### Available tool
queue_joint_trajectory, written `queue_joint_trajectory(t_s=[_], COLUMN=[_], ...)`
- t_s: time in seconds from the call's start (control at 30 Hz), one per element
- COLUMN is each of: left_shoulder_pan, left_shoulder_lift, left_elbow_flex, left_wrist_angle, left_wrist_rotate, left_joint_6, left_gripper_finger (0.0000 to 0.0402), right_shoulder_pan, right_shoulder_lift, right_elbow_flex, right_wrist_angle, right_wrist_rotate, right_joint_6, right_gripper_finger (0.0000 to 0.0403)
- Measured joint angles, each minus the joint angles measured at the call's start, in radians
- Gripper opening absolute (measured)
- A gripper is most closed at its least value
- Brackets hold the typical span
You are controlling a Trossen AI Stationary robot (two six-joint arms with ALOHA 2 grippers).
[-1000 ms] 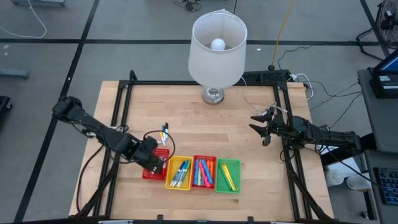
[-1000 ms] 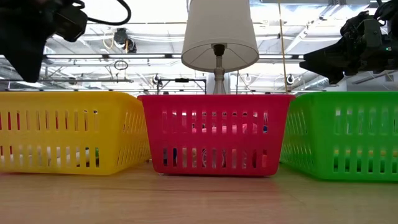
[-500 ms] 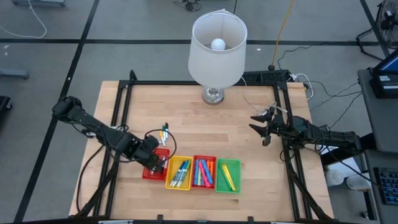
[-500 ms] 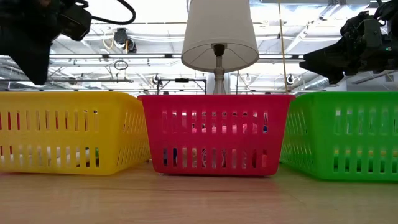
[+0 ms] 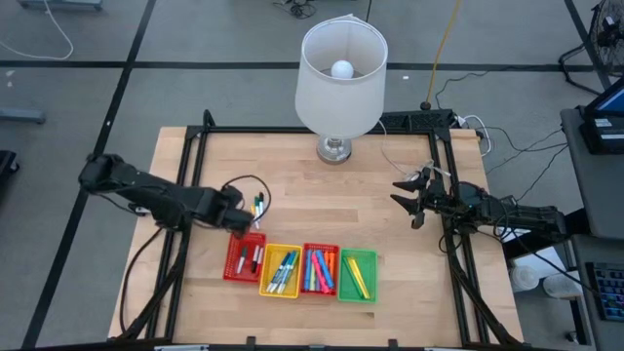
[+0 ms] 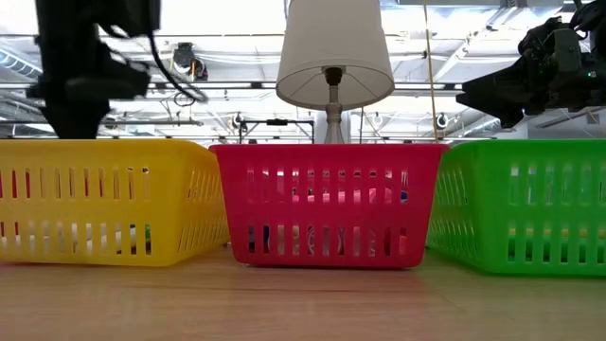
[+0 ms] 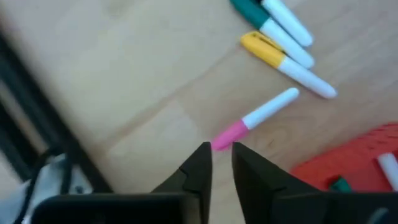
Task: Pick & Place Markers
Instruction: Put the small pink highlighter into the left red bin
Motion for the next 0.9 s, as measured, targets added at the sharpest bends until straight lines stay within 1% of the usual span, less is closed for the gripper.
queue_joint_trajectory(t_s=[0.07, 0.17, 0.3, 0.43, 0.47, 0.6, 0.73, 0.9], left_shoulder_pan=[0.055, 0.137, 0.204, 0.209, 0.208, 0.215, 0.216, 0.216], left_shoulder_lift=[0.001, 0.0, 0.0, 0.0, 0.0, 0.0, 0.0, 0.0], left_elbow_flex=[-0.034, -0.083, -0.119, -0.145, -0.151, -0.161, -0.182, -0.242], left_wrist_angle=[0.063, 0.136, 0.177, 0.244, 0.264, 0.34, 0.412, 0.509], left_wrist_rotate=[0.043, 0.086, 0.07, 0.064, 0.071, 0.168, 0.193, 0.225], left_joint_6=[0.069, 0.189, 0.413, 0.66, 0.7, 0.793, 0.782, 0.731], left_gripper_finger=[0.0088, 0.0135, 0.0196, 0.0227, 0.023, 0.0227, 0.0211, 0.0194], right_shoulder_pan=[0.0, 0.0, 0.0, 0.0, 0.0, 0.0, 0.0, 0.0], right_shoulder_lift=[0.0, 0.0, 0.0, 0.0, 0.0, 0.0, 0.0, 0.0], right_elbow_flex=[0.0, 0.0, 0.0, 0.0, 0.0, 0.0, 0.0, 0.0], right_wrist_angle=[0.0, 0.0, 0.0, 0.0, 0.0, 0.0, 0.0, 0.0], right_wrist_rotate=[0.0, 0.0, 0.0, 0.0, 0.0, 0.0, 0.0, 0.0], right_joint_6=[0.0, 0.0, 0.0, 0.0, 0.0, 0.0, 0.0, 0.0], right_gripper_finger=[0.0169, 0.0169, 0.0169, 0.0169, 0.0169, 0.0169, 0.0169, 0.0169])
